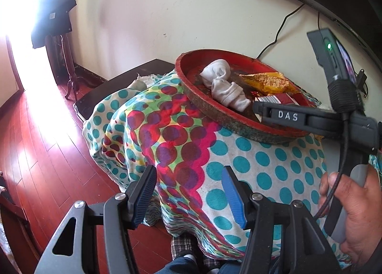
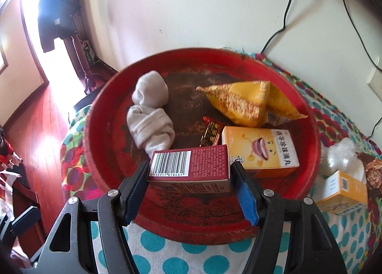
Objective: Organize objects
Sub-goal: 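Grasp the red box with the right gripper and carry it over the tray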
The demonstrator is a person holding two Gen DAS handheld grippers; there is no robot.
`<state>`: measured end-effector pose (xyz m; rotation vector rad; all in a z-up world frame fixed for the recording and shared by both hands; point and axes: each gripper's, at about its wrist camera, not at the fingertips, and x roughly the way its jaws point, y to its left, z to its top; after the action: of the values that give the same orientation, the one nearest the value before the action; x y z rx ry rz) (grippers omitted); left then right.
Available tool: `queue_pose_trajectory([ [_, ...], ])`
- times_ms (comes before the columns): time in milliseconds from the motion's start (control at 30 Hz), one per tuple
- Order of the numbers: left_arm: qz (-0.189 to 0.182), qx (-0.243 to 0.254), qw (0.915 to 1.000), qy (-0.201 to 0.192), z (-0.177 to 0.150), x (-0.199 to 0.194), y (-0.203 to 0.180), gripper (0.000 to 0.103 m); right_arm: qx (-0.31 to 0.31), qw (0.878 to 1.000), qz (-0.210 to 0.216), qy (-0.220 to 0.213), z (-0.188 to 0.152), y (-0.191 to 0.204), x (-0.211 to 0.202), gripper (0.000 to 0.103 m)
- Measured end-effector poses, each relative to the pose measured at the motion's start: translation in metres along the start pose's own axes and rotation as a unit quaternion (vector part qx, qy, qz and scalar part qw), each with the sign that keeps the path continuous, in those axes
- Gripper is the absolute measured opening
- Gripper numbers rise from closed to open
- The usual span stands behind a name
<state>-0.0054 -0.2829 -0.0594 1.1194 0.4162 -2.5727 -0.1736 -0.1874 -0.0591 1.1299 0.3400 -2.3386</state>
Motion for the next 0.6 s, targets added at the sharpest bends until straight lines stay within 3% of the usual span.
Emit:
queue_pose_trajectory([
  [400, 0.005, 0.004, 1.0000, -0.004, 0.001, 0.003, -0.001, 0.058, 0.023, 1.000, 0.016, 0.009, 0.000, -0.005, 0.020, 0.068],
  [433, 0.006, 0.005, 1.0000, -0.005, 0.001, 0.003, -0.001, 0.058, 0.022, 1.000, 0.017, -0.004, 0.001, -0.007, 0.014, 0.071],
  [500, 0.007, 0.006, 1.0000, -0.005, 0.000, 0.004, -0.001, 0.058, 0.023, 0.999, 0.018, -0.032, 0.003, -0.013, -0.002, 0.101],
  [600, 0.002, 0.000, 1.0000, -0.002, -0.001, 0.006, -0.001, 0.058, 0.016, 0.996, -0.013, -0.081, 0.005, -0.027, -0.034, 0.103],
])
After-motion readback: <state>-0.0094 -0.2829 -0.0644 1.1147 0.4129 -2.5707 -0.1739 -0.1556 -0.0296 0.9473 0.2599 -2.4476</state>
